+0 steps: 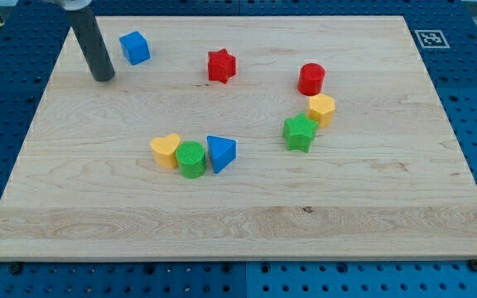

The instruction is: Move blue cube left horizontally towards red star

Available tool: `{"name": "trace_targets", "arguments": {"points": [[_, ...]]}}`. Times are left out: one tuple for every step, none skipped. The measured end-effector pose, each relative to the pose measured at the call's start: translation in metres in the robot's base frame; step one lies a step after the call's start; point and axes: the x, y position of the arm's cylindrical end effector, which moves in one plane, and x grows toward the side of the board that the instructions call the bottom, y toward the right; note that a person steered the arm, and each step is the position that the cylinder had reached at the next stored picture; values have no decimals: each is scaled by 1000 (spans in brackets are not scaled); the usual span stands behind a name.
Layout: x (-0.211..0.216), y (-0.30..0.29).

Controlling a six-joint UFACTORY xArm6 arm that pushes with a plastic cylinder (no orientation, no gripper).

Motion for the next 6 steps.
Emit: {"name": "trace_targets", "arguments": {"points": [[-36, -4], [-65, -4], [-67, 10], [-60, 32], [-38, 45], [-15, 51]]}}
